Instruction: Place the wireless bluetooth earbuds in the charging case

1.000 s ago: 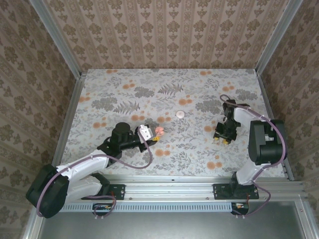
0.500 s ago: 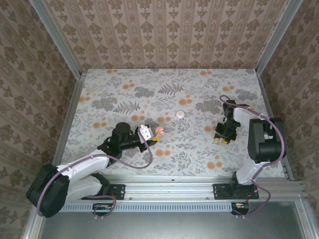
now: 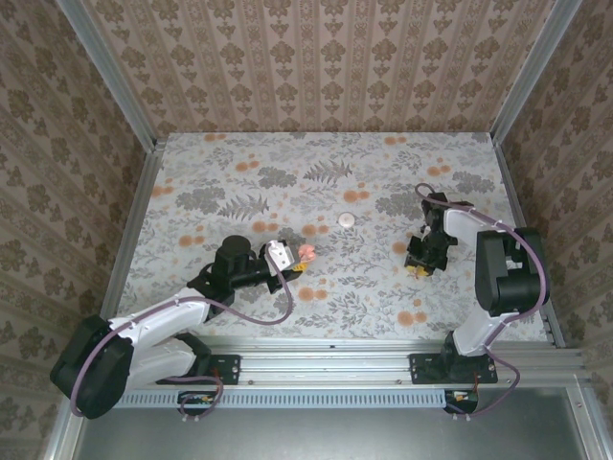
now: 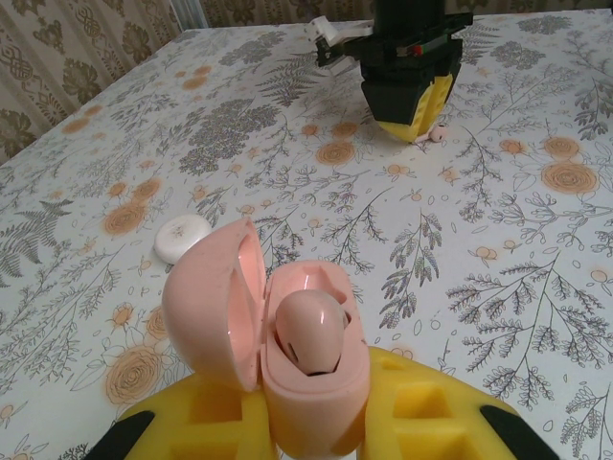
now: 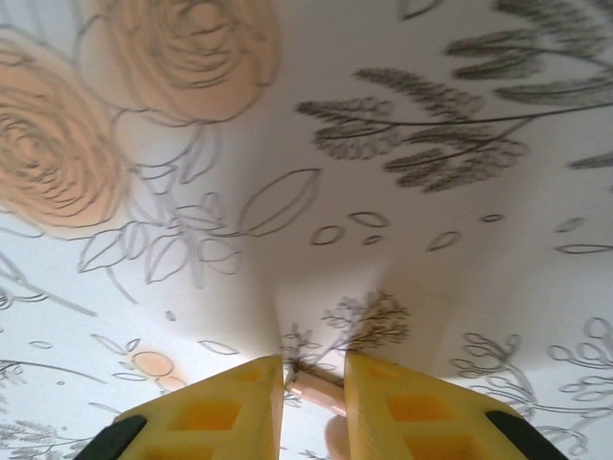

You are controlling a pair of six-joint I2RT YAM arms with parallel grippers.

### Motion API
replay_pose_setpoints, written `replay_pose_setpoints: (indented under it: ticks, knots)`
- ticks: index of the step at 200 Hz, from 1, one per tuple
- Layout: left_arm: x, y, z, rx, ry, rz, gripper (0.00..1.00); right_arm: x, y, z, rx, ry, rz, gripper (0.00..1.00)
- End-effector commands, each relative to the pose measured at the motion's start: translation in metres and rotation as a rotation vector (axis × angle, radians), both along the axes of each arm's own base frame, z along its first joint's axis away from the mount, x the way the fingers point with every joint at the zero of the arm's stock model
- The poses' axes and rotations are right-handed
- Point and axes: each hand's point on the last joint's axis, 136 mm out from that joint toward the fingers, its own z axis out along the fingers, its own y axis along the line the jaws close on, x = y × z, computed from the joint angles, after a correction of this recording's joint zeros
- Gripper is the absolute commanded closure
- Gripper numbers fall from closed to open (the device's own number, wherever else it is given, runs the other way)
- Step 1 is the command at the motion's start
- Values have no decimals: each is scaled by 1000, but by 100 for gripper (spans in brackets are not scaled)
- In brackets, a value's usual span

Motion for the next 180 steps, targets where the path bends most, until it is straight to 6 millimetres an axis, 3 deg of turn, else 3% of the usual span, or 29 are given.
replay_pose_setpoints:
  ticks: [1, 97, 136, 180]
  knots:
    - [-2, -5, 10, -23, -13, -27, 100, -3, 12, 3, 44, -9, 35, 76]
    - [-2, -6, 10, -23, -13, -26, 100, -17, 29, 6, 32, 42, 126, 77]
    - [-1, -6, 11, -22, -15, -25, 100, -29, 24, 15, -6, 69, 114, 76]
    - [-1, -6, 12, -24, -14, -26, 100, -28, 23, 39, -20, 18, 95, 76]
